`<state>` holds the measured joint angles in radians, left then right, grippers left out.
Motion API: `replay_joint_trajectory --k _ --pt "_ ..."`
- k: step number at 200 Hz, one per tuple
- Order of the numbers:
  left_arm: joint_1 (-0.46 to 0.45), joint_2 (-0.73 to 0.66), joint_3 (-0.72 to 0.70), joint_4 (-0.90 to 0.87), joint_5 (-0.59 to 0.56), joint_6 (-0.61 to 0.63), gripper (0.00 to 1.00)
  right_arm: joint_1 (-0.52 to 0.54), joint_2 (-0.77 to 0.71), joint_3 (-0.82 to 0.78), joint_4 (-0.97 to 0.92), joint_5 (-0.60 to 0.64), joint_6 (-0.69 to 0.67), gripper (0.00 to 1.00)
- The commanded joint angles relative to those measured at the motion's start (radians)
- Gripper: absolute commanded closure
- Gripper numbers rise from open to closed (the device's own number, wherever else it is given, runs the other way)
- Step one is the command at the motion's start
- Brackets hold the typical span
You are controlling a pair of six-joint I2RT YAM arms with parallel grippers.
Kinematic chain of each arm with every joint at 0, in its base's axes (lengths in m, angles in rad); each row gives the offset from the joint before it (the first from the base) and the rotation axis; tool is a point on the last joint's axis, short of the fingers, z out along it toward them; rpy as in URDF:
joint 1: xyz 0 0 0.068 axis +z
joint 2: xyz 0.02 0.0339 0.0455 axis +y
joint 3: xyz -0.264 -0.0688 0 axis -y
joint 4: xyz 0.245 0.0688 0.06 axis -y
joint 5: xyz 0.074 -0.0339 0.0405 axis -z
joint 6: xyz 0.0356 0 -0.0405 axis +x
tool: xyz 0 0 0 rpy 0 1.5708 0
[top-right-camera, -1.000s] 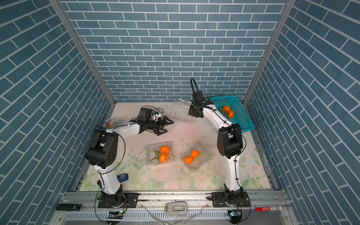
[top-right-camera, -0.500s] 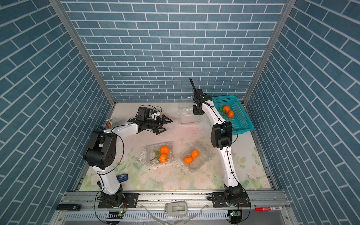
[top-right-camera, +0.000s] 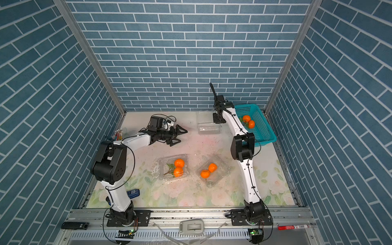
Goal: Take oranges out of containers
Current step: Place the packing box at the center of the board, then adjust the packing box at the center of the board.
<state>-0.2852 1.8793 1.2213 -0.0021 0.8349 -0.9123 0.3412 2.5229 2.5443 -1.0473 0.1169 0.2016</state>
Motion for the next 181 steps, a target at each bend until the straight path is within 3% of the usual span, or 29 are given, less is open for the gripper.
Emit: replay_joint_trajectory --k 1,46,56,74,99,148,181 --pt "0.009 -0.033 0.015 0.000 0.007 0.022 0.01 0.002 -0.027 0.034 -0.030 0.008 -0.012 0.72" --pt "0.019 -0.104 0.074 -0.224 -0.099 0.200 0.01 0.002 -0.107 0.038 -0.018 -0.059 0.045 0.48" --pt "0.032 -0.123 0.085 -0.282 -0.118 0.219 0.01 0.004 -0.138 0.029 -0.008 -0.086 0.063 0.37" --pt "0.078 -0.183 0.094 -0.375 -0.152 0.242 0.01 0.021 -0.217 -0.045 0.057 -0.127 0.095 0.25" --pt "0.162 -0.261 0.155 -0.591 -0.287 0.325 0.01 0.071 -0.322 -0.194 0.194 -0.197 0.141 0.10" --pt "0.369 -0.280 0.185 -0.713 -0.403 0.377 0.01 0.192 -0.397 -0.418 0.429 -0.329 0.221 0.05" --pt "0.417 -0.257 0.223 -0.719 -0.477 0.400 0.01 0.255 -0.363 -0.471 0.491 -0.353 0.260 0.04"
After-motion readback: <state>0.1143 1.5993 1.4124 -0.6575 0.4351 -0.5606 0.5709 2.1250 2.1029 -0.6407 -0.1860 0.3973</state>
